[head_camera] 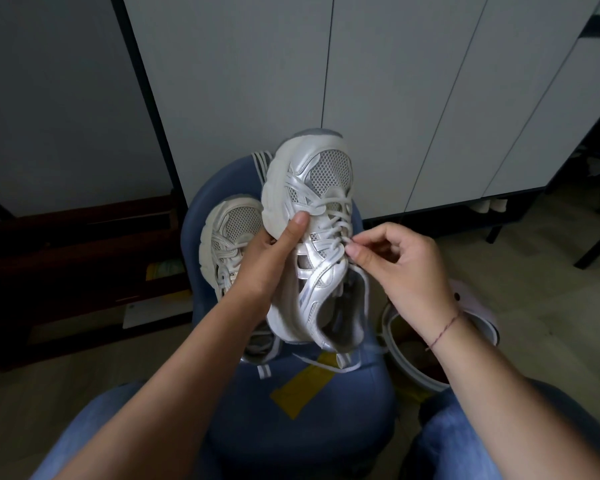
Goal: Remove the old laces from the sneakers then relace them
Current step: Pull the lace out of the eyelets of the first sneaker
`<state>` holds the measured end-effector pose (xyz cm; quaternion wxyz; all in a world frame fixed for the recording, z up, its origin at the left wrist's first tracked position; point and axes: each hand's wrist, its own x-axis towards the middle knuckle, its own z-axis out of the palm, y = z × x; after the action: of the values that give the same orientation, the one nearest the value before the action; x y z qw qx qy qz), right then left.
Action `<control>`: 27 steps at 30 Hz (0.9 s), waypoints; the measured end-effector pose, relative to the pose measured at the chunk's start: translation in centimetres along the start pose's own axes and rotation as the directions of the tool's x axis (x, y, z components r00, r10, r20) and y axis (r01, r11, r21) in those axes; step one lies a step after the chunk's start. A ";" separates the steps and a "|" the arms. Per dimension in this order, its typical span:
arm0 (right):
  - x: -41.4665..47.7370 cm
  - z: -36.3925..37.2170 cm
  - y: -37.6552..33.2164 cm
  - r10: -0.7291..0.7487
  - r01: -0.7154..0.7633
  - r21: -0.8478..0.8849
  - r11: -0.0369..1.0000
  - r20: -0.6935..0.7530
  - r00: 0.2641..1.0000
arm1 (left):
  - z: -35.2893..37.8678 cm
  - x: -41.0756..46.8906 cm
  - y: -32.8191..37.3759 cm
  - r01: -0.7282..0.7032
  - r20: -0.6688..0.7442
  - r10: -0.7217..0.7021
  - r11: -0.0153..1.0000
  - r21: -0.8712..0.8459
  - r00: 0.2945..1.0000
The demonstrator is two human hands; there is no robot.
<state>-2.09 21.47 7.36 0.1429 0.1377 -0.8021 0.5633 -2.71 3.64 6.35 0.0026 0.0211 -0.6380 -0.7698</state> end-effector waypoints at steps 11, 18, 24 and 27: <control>0.3 -0.3 0.3 0.110 -0.082 -0.279 0.957 0.088 0.990 | 1.0 -0.3 -0.8 -0.080 -0.040 0.082 0.996 0.044 0.996; 0.6 -1.4 -0.2 0.244 -0.315 0.212 0.925 0.303 0.921 | 0.4 -0.4 -0.7 -0.071 0.020 0.069 0.994 0.086 0.997; 1.0 -1.9 -0.9 0.450 -0.611 0.471 0.636 0.417 0.790 | 0.3 -0.2 -0.6 -0.058 0.017 0.057 0.992 0.109 0.998; 0.8 -2.0 -0.8 0.395 -0.569 0.495 0.657 0.417 0.819 | 0.3 -0.1 -0.7 -0.020 -0.001 0.020 0.997 0.070 1.000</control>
<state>-2.43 23.03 8.96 -0.1764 0.0319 -0.6003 0.7794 -2.63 4.08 5.74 0.0101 0.0158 -0.6646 -0.7470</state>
